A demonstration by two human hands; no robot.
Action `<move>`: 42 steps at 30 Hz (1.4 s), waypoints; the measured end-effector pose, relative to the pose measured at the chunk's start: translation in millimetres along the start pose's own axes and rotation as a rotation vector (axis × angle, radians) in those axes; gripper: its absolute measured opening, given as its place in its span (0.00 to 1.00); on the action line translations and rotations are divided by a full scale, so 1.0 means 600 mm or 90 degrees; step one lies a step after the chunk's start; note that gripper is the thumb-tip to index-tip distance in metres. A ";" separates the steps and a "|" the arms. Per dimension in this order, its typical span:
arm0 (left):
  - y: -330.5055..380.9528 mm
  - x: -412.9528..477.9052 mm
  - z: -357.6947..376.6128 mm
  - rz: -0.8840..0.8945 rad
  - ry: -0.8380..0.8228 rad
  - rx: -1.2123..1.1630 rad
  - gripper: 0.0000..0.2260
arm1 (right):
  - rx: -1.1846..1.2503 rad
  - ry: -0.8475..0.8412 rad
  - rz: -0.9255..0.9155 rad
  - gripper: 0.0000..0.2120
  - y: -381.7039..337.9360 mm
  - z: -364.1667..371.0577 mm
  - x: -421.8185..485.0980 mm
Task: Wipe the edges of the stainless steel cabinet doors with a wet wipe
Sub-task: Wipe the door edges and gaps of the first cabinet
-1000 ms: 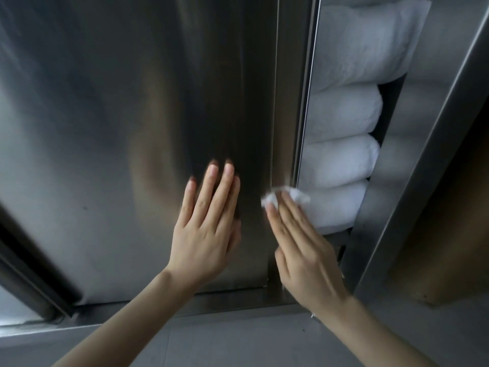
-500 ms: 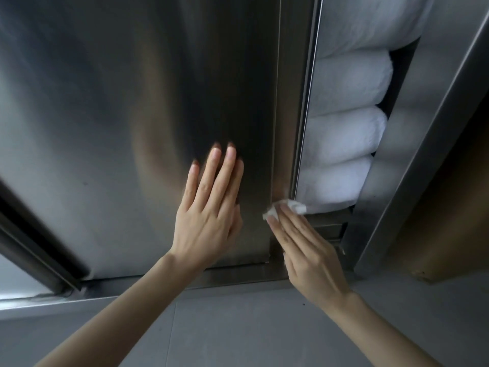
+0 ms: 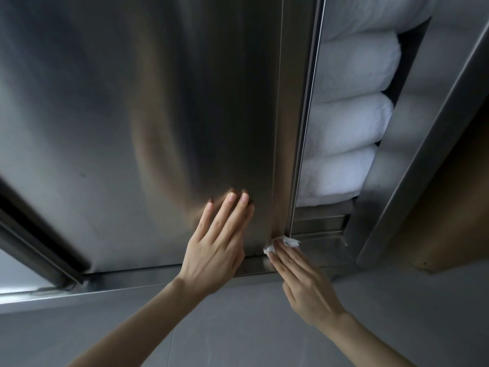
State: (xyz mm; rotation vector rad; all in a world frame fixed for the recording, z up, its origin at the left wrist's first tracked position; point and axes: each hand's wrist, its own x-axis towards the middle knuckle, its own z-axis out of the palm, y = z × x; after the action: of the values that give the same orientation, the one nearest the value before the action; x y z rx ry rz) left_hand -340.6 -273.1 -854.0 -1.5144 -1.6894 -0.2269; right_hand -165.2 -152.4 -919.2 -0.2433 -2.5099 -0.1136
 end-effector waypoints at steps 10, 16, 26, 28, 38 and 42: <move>-0.004 0.002 -0.002 0.012 -0.001 0.022 0.30 | 0.054 0.168 0.057 0.24 -0.006 -0.084 0.103; -0.021 0.009 -0.042 -0.002 -0.014 0.009 0.28 | 0.015 0.157 0.040 0.23 -0.011 -0.090 0.101; -0.039 0.139 -0.091 -0.108 0.121 -0.029 0.27 | 0.010 0.345 0.062 0.21 0.004 -0.183 0.225; -0.039 0.145 -0.086 -0.116 0.123 -0.016 0.26 | 0.001 0.311 0.055 0.21 -0.003 -0.170 0.201; -0.035 0.143 -0.079 -0.112 0.144 -0.020 0.27 | 0.008 0.373 0.050 0.21 0.002 -0.218 0.257; -0.038 0.144 -0.091 -0.106 0.124 -0.021 0.27 | -0.023 0.300 0.039 0.22 -0.007 -0.196 0.216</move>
State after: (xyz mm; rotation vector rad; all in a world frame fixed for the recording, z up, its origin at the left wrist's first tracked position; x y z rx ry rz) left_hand -329.4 -249.4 -752.9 -1.3299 -1.6608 -0.4771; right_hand -202.5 -153.6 -748.4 -0.2729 -2.0312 -0.1706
